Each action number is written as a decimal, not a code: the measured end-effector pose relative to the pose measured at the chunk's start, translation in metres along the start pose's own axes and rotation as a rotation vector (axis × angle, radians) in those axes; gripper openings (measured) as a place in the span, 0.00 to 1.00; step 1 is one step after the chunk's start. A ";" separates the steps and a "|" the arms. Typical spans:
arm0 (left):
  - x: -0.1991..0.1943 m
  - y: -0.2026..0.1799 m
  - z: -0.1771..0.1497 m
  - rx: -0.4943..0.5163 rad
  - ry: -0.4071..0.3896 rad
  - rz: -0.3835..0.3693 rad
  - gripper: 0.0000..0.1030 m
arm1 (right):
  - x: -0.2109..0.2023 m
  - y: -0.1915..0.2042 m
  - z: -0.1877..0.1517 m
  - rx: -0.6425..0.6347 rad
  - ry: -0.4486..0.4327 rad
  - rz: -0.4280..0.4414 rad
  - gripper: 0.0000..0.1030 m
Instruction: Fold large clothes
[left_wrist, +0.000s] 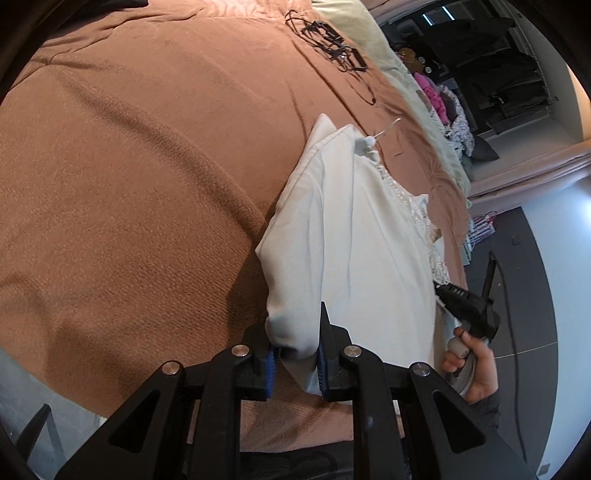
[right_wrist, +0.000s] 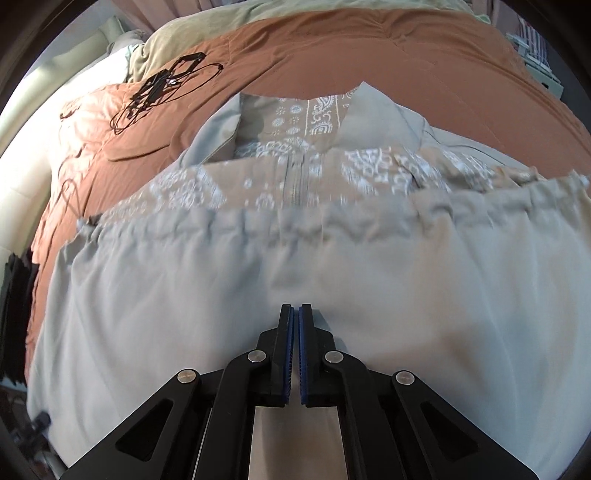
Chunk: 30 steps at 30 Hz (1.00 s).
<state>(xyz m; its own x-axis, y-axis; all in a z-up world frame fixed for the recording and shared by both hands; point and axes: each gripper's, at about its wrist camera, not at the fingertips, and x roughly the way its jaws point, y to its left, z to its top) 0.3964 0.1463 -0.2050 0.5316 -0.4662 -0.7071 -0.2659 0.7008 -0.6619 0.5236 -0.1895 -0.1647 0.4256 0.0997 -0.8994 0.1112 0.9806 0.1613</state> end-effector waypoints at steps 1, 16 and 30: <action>0.001 0.000 0.000 -0.004 0.003 0.006 0.18 | 0.002 0.000 0.004 -0.004 0.000 -0.002 0.00; -0.027 -0.034 0.012 0.038 -0.063 -0.144 0.17 | -0.084 -0.009 -0.064 -0.074 -0.046 0.088 0.05; -0.054 -0.165 0.023 0.261 -0.101 -0.238 0.15 | -0.114 -0.005 -0.190 -0.071 -0.084 0.137 0.10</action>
<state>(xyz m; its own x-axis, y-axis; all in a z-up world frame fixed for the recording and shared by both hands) 0.4301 0.0681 -0.0515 0.6339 -0.5862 -0.5045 0.0820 0.6995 -0.7099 0.3037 -0.1736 -0.1399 0.5068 0.2219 -0.8330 -0.0152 0.9685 0.2487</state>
